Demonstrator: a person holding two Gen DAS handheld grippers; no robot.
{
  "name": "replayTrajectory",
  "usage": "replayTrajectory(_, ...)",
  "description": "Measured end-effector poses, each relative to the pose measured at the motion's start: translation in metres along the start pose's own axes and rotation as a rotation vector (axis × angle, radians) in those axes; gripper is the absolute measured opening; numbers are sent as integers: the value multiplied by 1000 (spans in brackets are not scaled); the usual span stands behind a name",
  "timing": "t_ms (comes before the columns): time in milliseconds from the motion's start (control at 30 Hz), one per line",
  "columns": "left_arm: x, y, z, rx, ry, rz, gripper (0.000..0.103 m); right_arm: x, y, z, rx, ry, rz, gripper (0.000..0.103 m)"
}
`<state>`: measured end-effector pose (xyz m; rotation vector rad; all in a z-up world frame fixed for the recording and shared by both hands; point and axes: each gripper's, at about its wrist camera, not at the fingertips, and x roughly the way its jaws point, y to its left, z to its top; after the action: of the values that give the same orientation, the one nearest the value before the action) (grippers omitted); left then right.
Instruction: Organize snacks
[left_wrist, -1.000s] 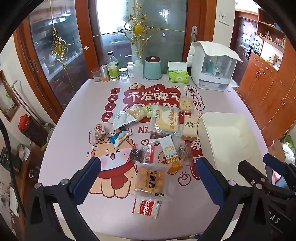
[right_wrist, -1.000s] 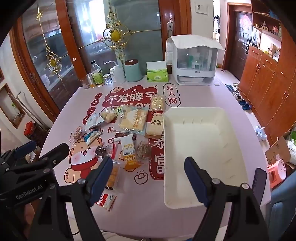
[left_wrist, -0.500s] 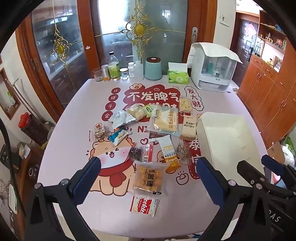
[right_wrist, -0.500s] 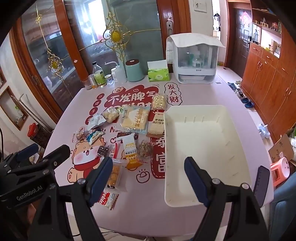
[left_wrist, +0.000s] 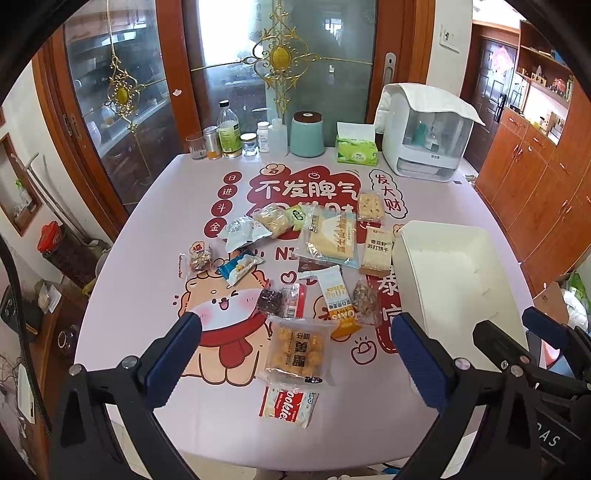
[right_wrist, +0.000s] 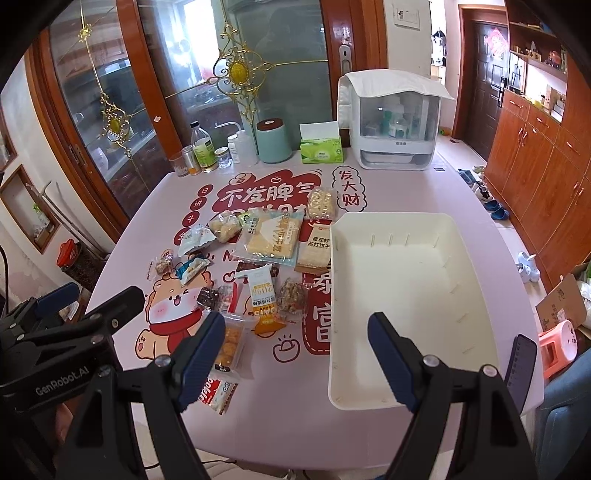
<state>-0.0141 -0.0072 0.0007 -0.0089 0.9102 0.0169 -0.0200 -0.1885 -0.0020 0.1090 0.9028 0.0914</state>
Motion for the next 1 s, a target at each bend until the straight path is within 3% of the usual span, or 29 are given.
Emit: replayTrajectory(1000, -2, 2, -9, -4, 3, 5, 102, 1, -2, 0, 13, 2, 13, 80)
